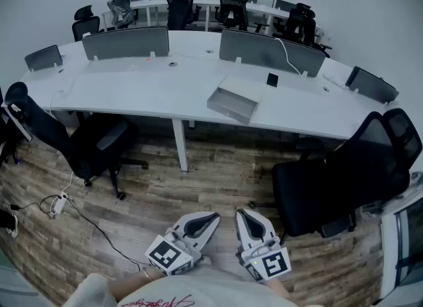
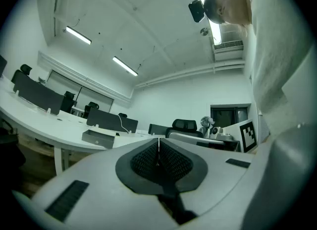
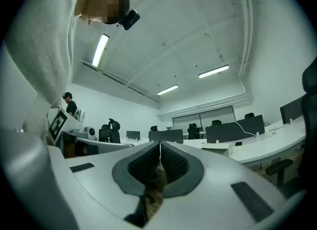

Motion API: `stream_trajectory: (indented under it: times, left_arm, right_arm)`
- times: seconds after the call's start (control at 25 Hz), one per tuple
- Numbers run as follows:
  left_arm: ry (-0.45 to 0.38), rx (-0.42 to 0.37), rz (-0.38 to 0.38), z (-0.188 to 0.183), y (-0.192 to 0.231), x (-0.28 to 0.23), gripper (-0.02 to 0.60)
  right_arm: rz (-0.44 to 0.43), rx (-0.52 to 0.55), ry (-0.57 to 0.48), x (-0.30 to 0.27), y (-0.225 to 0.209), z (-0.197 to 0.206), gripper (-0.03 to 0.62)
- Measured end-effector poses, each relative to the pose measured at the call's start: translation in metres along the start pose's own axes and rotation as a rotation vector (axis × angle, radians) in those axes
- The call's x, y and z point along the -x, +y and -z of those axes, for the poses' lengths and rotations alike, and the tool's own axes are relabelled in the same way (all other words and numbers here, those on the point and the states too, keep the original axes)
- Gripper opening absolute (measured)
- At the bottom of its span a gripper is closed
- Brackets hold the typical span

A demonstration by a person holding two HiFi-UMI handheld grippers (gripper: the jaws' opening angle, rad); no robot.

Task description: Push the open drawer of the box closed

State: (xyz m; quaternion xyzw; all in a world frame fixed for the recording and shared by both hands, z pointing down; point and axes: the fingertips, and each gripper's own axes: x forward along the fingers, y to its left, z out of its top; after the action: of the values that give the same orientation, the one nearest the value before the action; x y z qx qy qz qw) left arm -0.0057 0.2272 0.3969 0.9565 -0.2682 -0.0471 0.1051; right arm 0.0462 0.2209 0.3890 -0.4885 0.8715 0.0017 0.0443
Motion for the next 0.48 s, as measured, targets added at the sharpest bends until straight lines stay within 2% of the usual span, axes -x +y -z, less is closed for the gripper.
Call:
stream_trajectory:
  times: [0.48]
  left_arm:
    - [-0.014, -0.005, -0.008, -0.0021, -0.0053, 0.0043, 0.018]
  right_arm:
    - [-0.003, -0.004, 0.0, 0.0061, 0.0038, -0.0016, 0.021]
